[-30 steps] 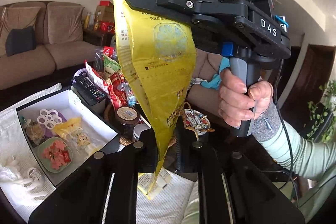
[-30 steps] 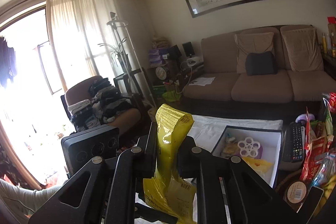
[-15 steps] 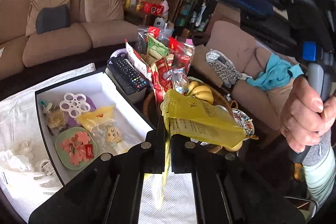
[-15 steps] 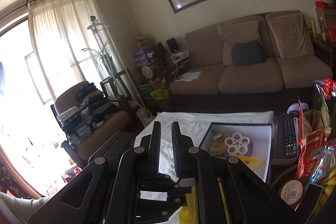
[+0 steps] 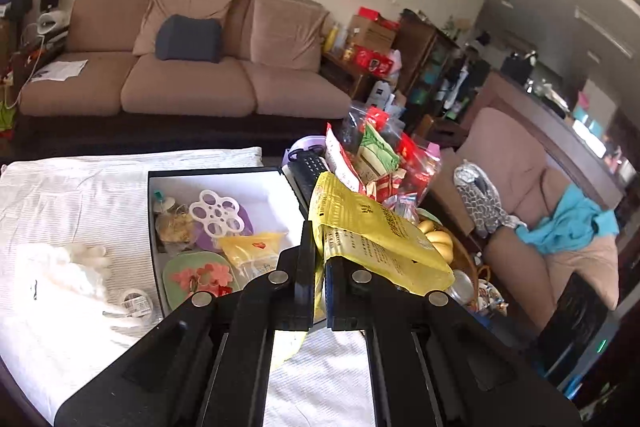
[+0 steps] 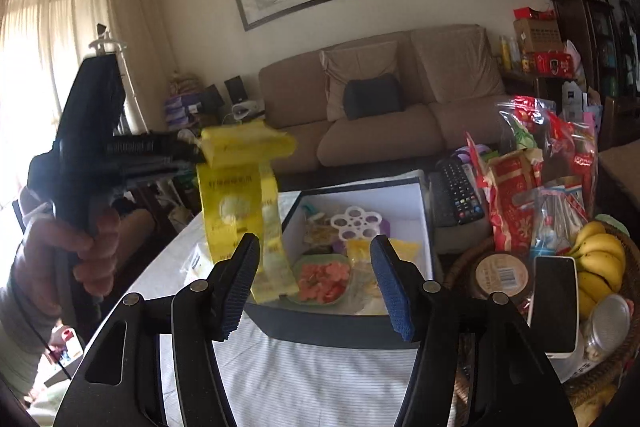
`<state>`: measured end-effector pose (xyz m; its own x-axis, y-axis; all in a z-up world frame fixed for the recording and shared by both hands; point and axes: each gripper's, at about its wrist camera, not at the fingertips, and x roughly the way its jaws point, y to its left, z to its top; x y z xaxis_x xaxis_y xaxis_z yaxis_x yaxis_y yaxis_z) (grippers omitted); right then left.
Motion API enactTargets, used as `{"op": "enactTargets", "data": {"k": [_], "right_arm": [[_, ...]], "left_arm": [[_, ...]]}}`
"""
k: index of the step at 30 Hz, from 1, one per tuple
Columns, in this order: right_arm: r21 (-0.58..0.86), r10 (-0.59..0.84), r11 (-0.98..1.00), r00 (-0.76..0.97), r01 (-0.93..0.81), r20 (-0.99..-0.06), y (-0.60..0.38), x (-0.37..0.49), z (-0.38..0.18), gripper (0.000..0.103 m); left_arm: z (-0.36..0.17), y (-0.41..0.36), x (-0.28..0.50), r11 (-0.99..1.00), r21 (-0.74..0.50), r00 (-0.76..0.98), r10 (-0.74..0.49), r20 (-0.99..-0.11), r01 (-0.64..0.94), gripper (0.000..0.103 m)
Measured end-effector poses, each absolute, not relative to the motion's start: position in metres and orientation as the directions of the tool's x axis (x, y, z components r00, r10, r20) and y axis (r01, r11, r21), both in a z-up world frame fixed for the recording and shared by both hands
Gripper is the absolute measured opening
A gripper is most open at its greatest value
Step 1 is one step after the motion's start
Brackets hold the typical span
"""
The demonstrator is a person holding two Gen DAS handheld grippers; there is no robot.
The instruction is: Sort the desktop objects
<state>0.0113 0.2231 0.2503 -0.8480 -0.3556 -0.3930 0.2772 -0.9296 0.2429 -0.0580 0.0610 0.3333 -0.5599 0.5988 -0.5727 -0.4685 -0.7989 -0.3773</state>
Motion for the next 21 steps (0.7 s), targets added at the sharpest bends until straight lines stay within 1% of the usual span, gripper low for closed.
{"op": "enactTargets", "data": {"k": [2, 4, 8, 11, 13, 17, 19, 21], "right_arm": [[0.221, -0.347, -0.934, -0.855, 0.279, -0.385, 0.198, 0.006, 0.249, 0.067], [0.235, -0.374, -0.923, -0.858, 0.305, -0.353, 0.184, -0.001, 0.252, 0.068], [0.302, -0.45, -0.879, -0.852, 0.37, -0.267, 0.183, -0.006, 0.264, 0.081], [0.338, -0.497, -0.845, -0.842, 0.414, -0.21, 0.2, 0.0, 0.277, 0.082], [0.367, -0.52, -0.819, -0.841, 0.44, -0.151, 0.223, 0.008, 0.286, 0.082], [0.518, -0.61, -0.685, -0.792, 0.512, -0.024, 0.283, 0.018, 0.304, 0.083], [0.546, -0.624, -0.645, -0.781, 0.535, 0.029, 0.309, 0.02, 0.314, 0.083], [0.54, -0.644, -0.629, -0.764, 0.559, 0.04, 0.324, 0.018, 0.325, 0.083]], "left_arm": [[0.343, 0.058, -0.058, -0.782, -0.415, -0.537, 0.622, -0.569, -0.465, 0.003], [0.355, 0.057, -0.053, -0.781, -0.403, -0.549, 0.623, -0.556, -0.478, 0.003], [0.371, 0.053, -0.047, -0.746, -0.415, -0.533, 0.664, -0.524, -0.521, 0.003], [0.378, 0.055, -0.045, -0.723, -0.404, -0.518, 0.687, -0.51, -0.56, 0.003], [0.379, 0.057, -0.045, -0.696, -0.408, -0.5, 0.713, -0.492, -0.591, 0.003], [0.376, 0.066, -0.042, -0.651, -0.416, -0.471, 0.753, -0.46, -0.635, 0.003], [0.374, 0.069, -0.042, -0.623, -0.428, -0.441, 0.775, -0.452, -0.655, 0.003], [0.372, 0.073, -0.041, -0.611, -0.423, -0.43, 0.782, -0.451, -0.669, 0.003]]}}
